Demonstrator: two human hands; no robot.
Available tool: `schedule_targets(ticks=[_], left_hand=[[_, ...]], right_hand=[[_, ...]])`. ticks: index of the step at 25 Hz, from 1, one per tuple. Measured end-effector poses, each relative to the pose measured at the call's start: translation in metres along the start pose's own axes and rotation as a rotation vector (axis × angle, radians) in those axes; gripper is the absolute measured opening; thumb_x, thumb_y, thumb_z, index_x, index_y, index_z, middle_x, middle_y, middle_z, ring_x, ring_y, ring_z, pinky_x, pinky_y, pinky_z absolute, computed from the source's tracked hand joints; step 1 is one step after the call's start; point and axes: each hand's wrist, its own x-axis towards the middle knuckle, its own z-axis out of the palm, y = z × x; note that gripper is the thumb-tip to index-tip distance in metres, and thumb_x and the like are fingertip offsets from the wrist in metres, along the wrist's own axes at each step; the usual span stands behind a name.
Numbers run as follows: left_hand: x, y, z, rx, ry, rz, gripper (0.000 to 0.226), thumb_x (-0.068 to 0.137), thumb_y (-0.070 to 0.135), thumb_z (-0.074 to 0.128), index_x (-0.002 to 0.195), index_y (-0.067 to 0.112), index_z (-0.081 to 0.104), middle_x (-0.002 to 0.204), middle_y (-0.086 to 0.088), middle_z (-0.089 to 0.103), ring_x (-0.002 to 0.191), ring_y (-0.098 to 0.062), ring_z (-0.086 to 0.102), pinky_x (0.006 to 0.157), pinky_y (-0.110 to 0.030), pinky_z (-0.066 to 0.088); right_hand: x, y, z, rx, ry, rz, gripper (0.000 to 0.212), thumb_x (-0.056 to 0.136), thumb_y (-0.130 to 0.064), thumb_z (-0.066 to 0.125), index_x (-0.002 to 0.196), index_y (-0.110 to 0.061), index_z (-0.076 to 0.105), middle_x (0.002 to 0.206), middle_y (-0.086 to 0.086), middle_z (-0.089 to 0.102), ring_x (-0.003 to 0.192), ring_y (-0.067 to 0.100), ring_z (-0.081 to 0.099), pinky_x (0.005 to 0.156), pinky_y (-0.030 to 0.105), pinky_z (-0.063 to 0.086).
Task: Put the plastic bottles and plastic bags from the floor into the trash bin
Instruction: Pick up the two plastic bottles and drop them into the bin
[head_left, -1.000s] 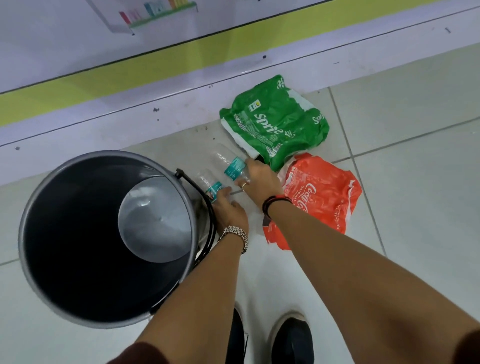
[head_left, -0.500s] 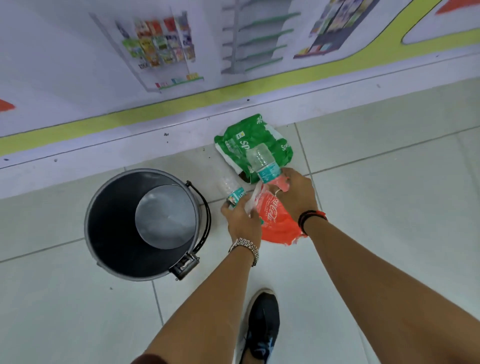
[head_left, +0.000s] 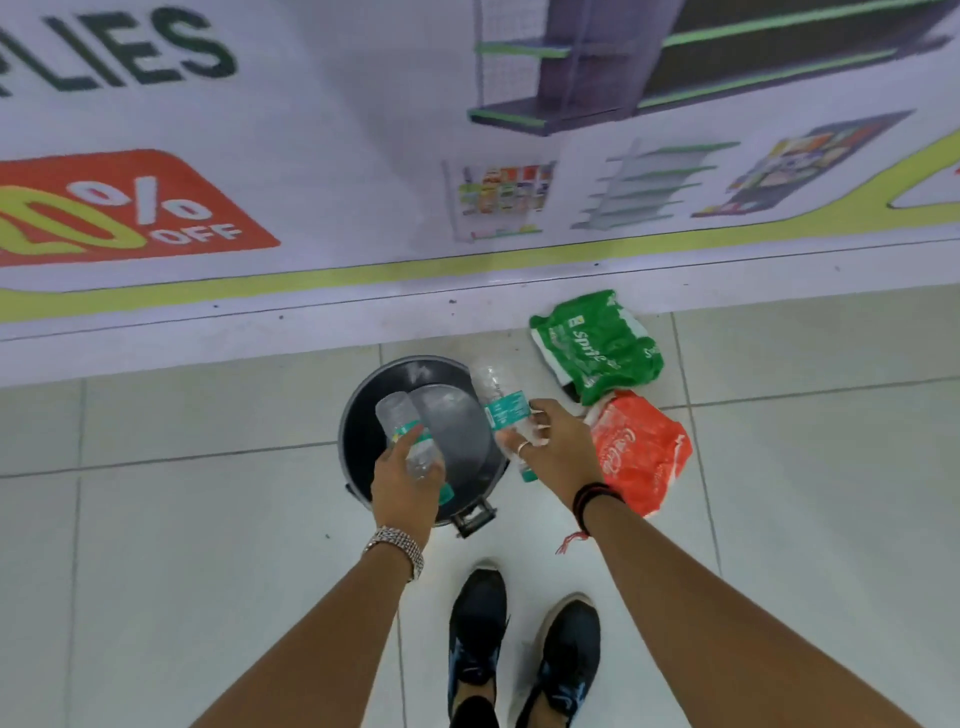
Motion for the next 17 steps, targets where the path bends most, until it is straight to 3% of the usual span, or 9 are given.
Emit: schedule_targets(ticks=[2, 5, 9, 14, 17], left_hand=[[0.012, -0.014, -0.013, -0.034, -0.017, -0.054, 0.052, 0.084, 0.010, 0.064, 0.132, 0.024, 0.047, 0.122, -0.007, 0.057, 0.092, -0.019, 0.059, 0.063, -0.018, 0.050], [0.034, -0.033, -0.014, -0.028, -0.052, -0.048, 0.057, 0.083, 0.013, 0.067, 0.134, 0.023, 0.044, 0.121, -0.011, 0.060, 0.092, -0.016, 0.058, 0.074, -0.024, 0.052], [0.072, -0.051, -0.006, 0.212, -0.047, 0.031, 0.054, 0.087, 0.018, 0.061, 0.136, 0.026, 0.040, 0.124, -0.010, 0.052, 0.100, -0.022, 0.057, 0.082, -0.030, 0.052], [0.096, -0.069, 0.007, 0.370, -0.011, 0.014, 0.049, 0.087, 0.015, 0.057, 0.134, 0.015, 0.043, 0.139, -0.017, 0.043, 0.118, -0.033, 0.053, 0.097, -0.041, 0.047], [0.093, -0.070, 0.016, 0.402, -0.027, 0.002, 0.045, 0.085, 0.009, 0.057, 0.129, 0.008, 0.047, 0.129, -0.020, 0.052, 0.111, -0.034, 0.055, 0.092, -0.040, 0.049]], right_hand=[[0.011, -0.008, 0.037, -0.043, -0.059, -0.008, 0.054, 0.079, -0.025, 0.074, 0.125, -0.012, 0.049, 0.114, 0.012, 0.067, 0.088, 0.021, 0.064, 0.077, 0.036, 0.059], [0.033, -0.004, 0.085, -0.290, -0.109, -0.086, 0.062, 0.084, -0.022, 0.067, 0.136, -0.017, 0.033, 0.117, 0.015, 0.062, 0.097, 0.030, 0.064, 0.081, 0.043, 0.058], [0.069, 0.009, 0.128, -0.607, -0.126, -0.157, 0.063, 0.091, -0.015, 0.057, 0.143, -0.023, 0.024, 0.121, 0.022, 0.053, 0.098, 0.037, 0.062, 0.083, 0.046, 0.054], [0.091, 0.014, 0.136, -0.685, -0.112, -0.105, 0.047, 0.090, -0.004, 0.053, 0.133, -0.003, 0.034, 0.124, 0.025, 0.054, 0.107, 0.041, 0.060, 0.088, 0.046, 0.052], [0.087, 0.011, 0.126, -0.669, -0.120, -0.143, 0.040, 0.089, 0.002, 0.048, 0.128, 0.000, 0.039, 0.122, 0.024, 0.057, 0.110, 0.039, 0.058, 0.092, 0.044, 0.051]])
